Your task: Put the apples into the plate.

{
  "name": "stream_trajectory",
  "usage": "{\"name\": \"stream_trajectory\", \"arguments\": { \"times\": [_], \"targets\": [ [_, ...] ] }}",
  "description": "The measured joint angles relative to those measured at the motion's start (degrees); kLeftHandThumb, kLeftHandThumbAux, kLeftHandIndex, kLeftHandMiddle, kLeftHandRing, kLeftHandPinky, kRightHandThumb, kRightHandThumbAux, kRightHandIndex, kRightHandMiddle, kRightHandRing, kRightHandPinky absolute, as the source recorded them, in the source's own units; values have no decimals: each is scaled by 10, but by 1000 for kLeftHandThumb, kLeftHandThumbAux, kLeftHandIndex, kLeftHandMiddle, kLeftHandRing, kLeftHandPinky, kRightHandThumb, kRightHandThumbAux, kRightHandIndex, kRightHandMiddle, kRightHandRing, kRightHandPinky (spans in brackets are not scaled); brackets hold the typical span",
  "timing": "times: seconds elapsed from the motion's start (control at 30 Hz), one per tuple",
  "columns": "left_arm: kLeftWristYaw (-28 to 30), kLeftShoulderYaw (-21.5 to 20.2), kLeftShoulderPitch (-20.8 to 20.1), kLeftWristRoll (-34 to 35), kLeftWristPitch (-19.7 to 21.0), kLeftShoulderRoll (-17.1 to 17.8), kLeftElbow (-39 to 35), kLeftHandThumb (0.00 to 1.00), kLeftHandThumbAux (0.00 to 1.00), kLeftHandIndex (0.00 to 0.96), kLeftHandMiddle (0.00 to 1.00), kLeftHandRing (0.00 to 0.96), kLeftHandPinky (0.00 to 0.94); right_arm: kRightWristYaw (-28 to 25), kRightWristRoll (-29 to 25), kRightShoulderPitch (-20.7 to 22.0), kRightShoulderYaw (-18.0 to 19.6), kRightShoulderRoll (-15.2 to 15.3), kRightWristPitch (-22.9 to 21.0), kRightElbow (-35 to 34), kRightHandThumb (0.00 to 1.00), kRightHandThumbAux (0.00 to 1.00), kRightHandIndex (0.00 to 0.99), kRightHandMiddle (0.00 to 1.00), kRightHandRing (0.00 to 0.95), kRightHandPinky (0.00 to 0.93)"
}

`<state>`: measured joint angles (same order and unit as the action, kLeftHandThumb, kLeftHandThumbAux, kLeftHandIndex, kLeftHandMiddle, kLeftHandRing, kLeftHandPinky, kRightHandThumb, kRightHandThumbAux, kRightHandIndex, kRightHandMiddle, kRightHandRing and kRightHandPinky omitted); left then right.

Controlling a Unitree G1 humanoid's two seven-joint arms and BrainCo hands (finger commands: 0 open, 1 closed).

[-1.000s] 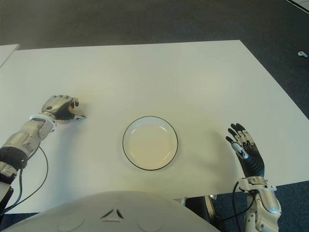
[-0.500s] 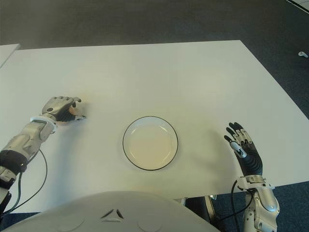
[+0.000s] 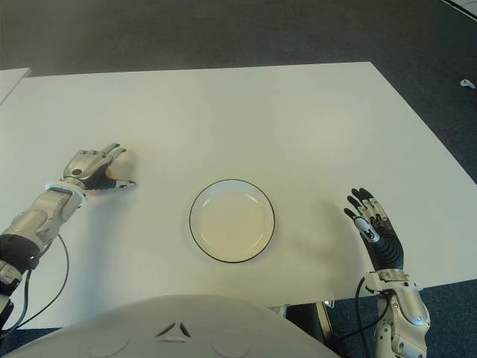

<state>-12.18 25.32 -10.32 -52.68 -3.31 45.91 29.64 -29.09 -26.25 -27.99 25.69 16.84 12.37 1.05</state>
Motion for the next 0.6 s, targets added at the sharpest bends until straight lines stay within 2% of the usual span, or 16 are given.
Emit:
{"name": "stream_trajectory", "arguments": {
  "times": [0.6],
  "targets": [
    [-7, -3, -6, 0, -12, 5, 19, 231, 202, 0, 0, 0, 0, 0, 1, 2, -5, -2, 0, 1, 90, 556, 42, 37, 26, 63]
  ]
}}
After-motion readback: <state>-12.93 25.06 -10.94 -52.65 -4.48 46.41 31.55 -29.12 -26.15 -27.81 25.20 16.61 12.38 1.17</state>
